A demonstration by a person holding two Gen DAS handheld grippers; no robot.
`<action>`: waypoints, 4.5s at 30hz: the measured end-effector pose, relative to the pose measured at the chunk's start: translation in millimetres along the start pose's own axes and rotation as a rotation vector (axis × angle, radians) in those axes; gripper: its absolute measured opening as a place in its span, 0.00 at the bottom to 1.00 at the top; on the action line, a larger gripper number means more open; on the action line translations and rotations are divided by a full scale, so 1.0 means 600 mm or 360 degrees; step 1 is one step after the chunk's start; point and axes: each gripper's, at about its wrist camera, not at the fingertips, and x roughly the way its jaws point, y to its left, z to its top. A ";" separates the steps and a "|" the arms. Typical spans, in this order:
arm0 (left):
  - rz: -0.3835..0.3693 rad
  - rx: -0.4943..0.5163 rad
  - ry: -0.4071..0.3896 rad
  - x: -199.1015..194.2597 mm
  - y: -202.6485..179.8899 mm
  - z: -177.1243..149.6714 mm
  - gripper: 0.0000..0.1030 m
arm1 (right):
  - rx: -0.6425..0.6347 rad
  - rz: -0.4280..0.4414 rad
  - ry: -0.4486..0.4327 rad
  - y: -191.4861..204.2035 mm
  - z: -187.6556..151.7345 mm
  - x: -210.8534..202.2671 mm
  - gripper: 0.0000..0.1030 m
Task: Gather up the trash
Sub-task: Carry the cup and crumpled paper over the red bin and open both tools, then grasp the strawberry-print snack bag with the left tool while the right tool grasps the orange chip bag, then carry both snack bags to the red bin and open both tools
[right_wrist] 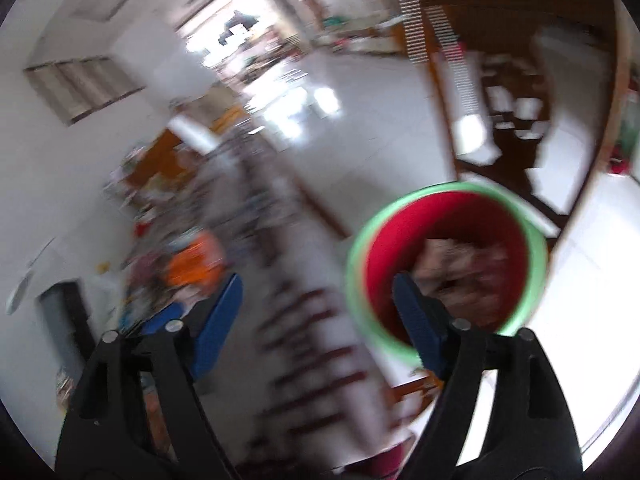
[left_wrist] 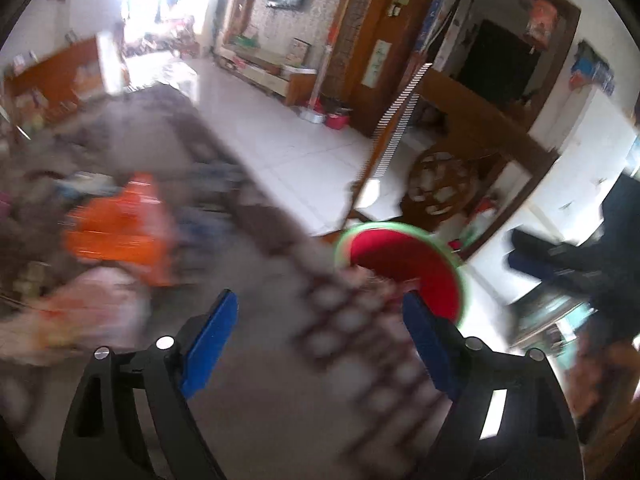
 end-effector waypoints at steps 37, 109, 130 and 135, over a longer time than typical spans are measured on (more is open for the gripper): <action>0.0002 -0.0263 0.0297 -0.110 0.269 -0.110 0.29 | -0.0252 0.0221 0.0413 0.181 -0.087 0.084 0.82; 0.0218 -0.0838 0.0026 -0.173 0.360 -0.239 0.44 | -0.1085 -0.0204 0.0641 0.421 -0.149 0.375 0.65; 0.0228 -0.0793 -0.0143 -0.205 0.350 -0.232 0.27 | -0.0862 -0.0066 0.0486 0.380 -0.120 0.259 0.65; 0.0268 -0.0792 -0.0156 -0.206 0.352 -0.232 0.27 | -0.0858 -0.0074 0.0412 0.362 -0.112 0.217 0.65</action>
